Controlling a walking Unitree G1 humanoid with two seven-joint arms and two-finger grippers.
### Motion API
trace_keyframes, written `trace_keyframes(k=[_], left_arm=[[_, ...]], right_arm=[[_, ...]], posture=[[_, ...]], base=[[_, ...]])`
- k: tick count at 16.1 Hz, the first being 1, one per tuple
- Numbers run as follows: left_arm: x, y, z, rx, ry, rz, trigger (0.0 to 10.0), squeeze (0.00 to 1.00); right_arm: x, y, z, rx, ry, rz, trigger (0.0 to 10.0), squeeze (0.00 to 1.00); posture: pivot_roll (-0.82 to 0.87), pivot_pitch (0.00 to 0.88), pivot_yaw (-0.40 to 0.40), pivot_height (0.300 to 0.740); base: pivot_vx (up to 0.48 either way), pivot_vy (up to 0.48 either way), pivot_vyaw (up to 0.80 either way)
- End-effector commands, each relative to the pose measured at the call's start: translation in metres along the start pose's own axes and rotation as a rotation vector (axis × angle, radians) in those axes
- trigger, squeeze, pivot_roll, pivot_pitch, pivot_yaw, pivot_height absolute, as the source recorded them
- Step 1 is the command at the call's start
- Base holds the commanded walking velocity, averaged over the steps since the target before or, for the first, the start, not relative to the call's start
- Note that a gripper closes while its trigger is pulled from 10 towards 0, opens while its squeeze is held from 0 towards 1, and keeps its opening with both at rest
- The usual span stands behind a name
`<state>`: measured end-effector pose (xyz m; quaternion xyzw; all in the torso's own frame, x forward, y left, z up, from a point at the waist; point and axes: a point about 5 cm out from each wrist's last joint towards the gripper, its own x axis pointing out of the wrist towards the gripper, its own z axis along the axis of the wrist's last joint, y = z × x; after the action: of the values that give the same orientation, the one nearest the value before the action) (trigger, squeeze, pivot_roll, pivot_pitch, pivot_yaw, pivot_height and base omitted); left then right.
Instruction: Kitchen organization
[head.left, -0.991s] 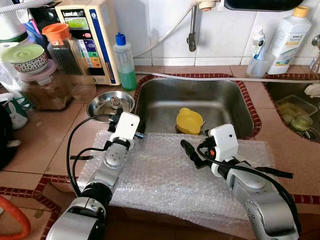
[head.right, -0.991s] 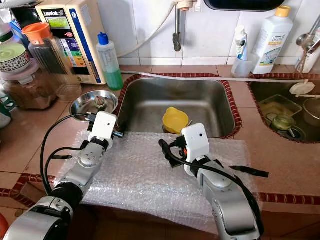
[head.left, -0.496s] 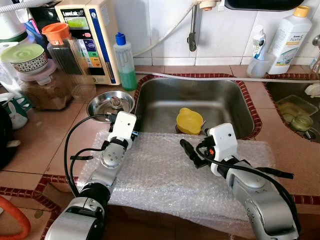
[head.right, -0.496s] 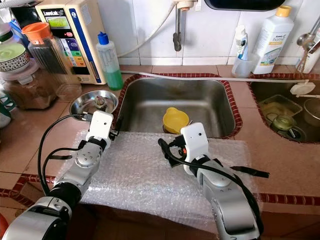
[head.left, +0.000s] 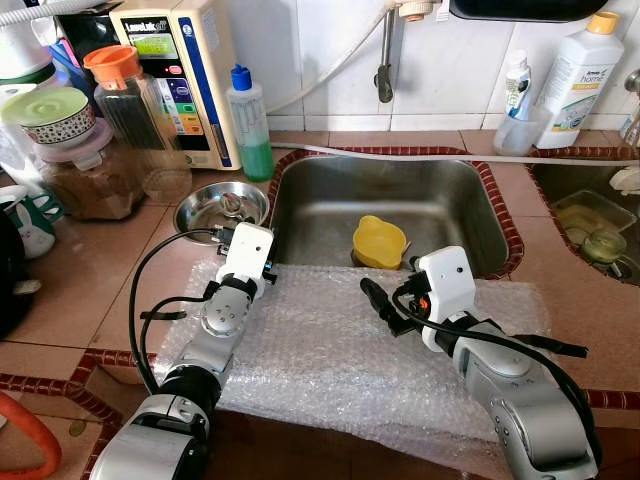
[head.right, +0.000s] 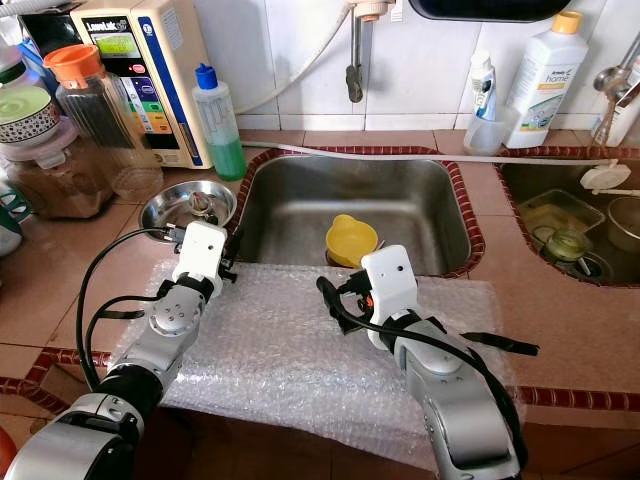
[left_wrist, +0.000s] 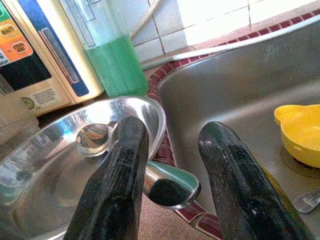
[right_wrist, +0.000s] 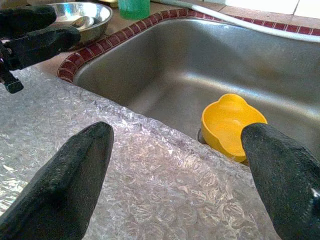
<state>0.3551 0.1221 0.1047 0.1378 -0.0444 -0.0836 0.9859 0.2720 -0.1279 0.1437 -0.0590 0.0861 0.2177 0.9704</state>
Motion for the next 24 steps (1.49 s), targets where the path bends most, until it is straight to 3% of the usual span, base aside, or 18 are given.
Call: trace_keyframes(k=[1,9,16,20,22,24], left_arm=[[0.0,0.005,-0.001,0.002,0.005,0.012,0.0,0.0],[-0.003,0.01,-0.004,0.004,0.002,0.03,0.0,0.0],[-0.007,0.019,0.013,-0.006,-0.129,0.045,0.0,0.0],[-0.015,0.031,0.011,0.02,-0.14,0.109,0.0,0.0],[-0.021,0.046,0.015,0.038,-0.163,0.203,0.0,0.0],[-0.026,0.053,0.025,-0.095,-0.198,0.245,0.0,0.0]], right_arm=[[0.001,0.002,0.002,-0.01,-0.007,0.015,10.0,0.0],[0.002,0.002,0.001,-0.016,-0.006,0.009,10.0,0.0],[0.003,0.001,0.0,-0.022,-0.011,0.003,10.0,0.0],[0.004,-0.001,0.001,-0.027,-0.016,-0.003,10.0,0.0],[0.005,-0.003,0.003,-0.029,-0.026,-0.013,10.0,0.0],[0.006,-0.007,0.009,-0.014,-0.068,-0.038,10.0,0.0]], posture=[[-0.35,0.073,0.091,0.74],[-0.35,0.074,0.091,0.74],[-0.34,0.064,0.095,0.74],[-0.34,0.061,0.094,0.74],[-0.34,0.06,0.094,0.74],[-0.34,0.058,0.094,0.74]], base=[[0.0,0.0,0.0],[0.0,0.0,0.0],[0.0,0.0,0.0],[0.0,0.0,0.0],[0.0,0.0,0.0],[0.0,0.0,0.0]])
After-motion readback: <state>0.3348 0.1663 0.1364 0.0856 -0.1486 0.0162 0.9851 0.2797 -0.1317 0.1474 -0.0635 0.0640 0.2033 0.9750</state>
